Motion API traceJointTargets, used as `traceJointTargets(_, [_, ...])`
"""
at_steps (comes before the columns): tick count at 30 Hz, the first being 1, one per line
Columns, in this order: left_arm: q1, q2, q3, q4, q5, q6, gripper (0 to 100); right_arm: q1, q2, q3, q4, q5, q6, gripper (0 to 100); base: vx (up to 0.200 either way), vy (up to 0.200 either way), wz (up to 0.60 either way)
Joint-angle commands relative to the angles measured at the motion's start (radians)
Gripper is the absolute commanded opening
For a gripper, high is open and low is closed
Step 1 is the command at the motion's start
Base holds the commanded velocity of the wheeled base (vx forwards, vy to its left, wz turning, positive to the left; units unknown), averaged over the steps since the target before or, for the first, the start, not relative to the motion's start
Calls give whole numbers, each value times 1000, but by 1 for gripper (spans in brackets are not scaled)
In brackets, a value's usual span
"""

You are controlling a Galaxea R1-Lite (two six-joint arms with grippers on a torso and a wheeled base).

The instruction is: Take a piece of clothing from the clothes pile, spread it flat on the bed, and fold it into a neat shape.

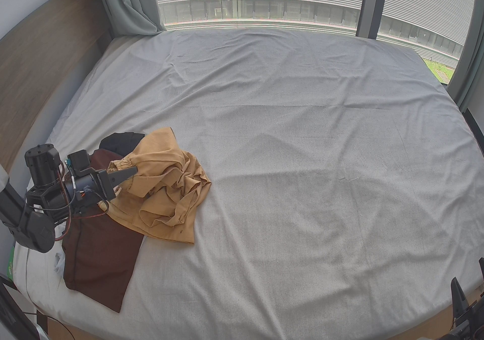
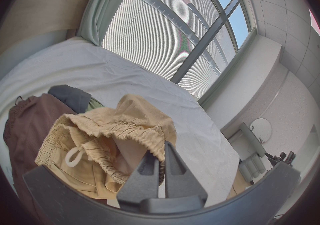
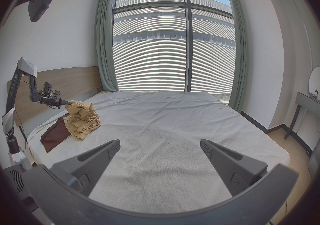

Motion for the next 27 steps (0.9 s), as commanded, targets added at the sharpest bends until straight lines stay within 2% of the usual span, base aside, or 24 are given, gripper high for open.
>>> traceJointTargets(1, [-42, -69, 6, -6, 62, 0, 0, 1, -16, 16, -1, 0, 0, 100, 0, 0, 0])
traceJointTargets(6, [-93, -107, 24, -9, 80, -3, 0, 1, -16, 16, 1, 0, 0, 100, 0, 0, 0])
traceJointTargets(10, [-101, -112, 24, -9, 83, -3, 0, 1, -16, 16, 1, 0, 0, 100, 0, 0, 0])
traceJointTargets(12, [-122, -125, 23, -6, 129, -3, 0, 1, -16, 16, -1, 0, 0, 100, 0, 0, 0])
traceJointTargets(22, [-187, -153, 24, 2, 207, -11, 0, 1, -16, 16, -1, 0, 0, 100, 0, 0, 0])
traceJointTargets(25, [-240, -173, 30, -8, 276, -59, 0, 1, -16, 16, 1, 0, 0, 100, 0, 0, 0])
traceJointTargets(27, [-257, -190, 29, -4, 287, -89, 0, 1, -16, 16, 1, 0, 0, 100, 0, 0, 0])
